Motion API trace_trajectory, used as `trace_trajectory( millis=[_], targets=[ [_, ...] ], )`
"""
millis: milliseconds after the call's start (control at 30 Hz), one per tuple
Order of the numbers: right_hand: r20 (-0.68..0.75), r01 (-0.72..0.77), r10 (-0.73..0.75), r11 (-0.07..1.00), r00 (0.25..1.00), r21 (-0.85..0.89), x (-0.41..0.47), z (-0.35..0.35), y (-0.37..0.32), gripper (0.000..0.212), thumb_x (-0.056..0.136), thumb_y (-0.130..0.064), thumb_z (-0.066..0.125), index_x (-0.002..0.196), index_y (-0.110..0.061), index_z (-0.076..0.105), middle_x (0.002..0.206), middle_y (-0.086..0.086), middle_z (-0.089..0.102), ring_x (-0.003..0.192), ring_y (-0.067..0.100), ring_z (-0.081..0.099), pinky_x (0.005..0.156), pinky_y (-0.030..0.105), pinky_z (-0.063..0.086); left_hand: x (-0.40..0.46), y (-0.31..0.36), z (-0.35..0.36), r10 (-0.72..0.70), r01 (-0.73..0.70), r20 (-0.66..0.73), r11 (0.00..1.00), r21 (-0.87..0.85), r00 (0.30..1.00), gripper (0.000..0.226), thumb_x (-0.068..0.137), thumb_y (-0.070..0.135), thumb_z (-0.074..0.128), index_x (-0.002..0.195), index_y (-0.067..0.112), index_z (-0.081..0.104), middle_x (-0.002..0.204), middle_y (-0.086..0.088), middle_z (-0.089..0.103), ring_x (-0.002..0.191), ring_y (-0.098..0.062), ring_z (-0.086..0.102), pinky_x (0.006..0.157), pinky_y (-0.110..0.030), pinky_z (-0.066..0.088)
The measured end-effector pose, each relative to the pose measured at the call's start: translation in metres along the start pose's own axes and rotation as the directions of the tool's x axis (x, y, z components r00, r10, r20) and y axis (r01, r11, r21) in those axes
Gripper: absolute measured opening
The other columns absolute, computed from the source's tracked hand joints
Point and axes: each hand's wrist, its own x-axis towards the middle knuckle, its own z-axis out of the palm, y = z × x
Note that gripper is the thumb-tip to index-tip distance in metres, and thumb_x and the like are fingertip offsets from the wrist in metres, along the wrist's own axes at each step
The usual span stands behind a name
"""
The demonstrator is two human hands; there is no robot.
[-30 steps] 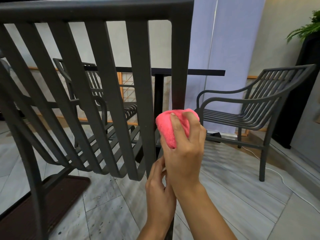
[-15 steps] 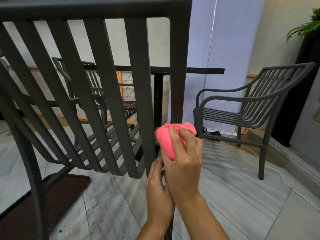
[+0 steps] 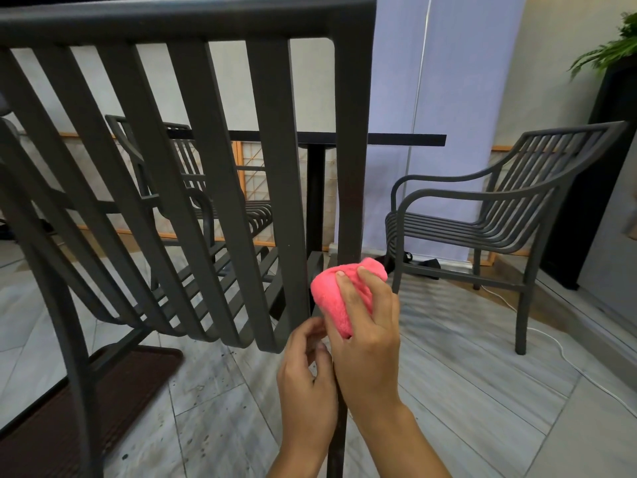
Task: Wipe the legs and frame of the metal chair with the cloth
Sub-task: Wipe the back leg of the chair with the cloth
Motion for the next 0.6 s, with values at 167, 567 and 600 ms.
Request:
trace_trajectory(
  millis=[167, 567, 600],
  targets=[
    [0.012, -0.033, 0.032, 0.989, 0.999, 0.143, -0.004, -0.010, 0.002, 0.054, 0.074, -0.026, 0.074, 0.121, -0.006, 0.057, 0.130, 0.010, 0.040, 0.115, 0.029, 0.047, 0.089, 0.034, 0.048, 0.008, 0.017, -0.009, 0.077, -0.079, -0.083, 0.997, -0.020, 0.994, 0.039, 0.093, 0.006, 0.050, 0.102, 0.043, 0.060, 0.102, 0.019, 0.066, 0.100, -0.004, 0.062, 0.078, -0.010, 0.047],
    [-0.129, 0.004, 0.020, 0.984, 0.991, 0.181, 0.040, -0.031, -0.013, 0.045, 0.080, -0.020, 0.072, 0.121, -0.007, 0.059, 0.127, 0.021, 0.048, 0.118, 0.030, 0.048, 0.094, 0.036, 0.048, 0.035, 0.063, 0.001, 0.167, -0.157, 0.112, 0.983, -0.091, 0.980, 0.037, 0.093, 0.042, 0.037, 0.127, 0.038, 0.052, 0.126, 0.020, 0.058, 0.121, 0.000, 0.050, 0.101, -0.024, 0.042],
    [-0.124, 0.001, 0.020, 0.985, 0.992, 0.171, 0.047, -0.030, -0.015, 0.046, 0.079, -0.019, 0.073, 0.120, -0.007, 0.060, 0.127, 0.021, 0.048, 0.118, 0.030, 0.048, 0.094, 0.034, 0.047, 0.038, 0.063, 0.004, 0.115, -0.101, 0.137, 0.989, -0.110, 0.984, 0.040, 0.092, 0.045, 0.036, 0.129, 0.040, 0.048, 0.129, 0.020, 0.056, 0.122, 0.003, 0.048, 0.104, -0.026, 0.040]
  ],
)
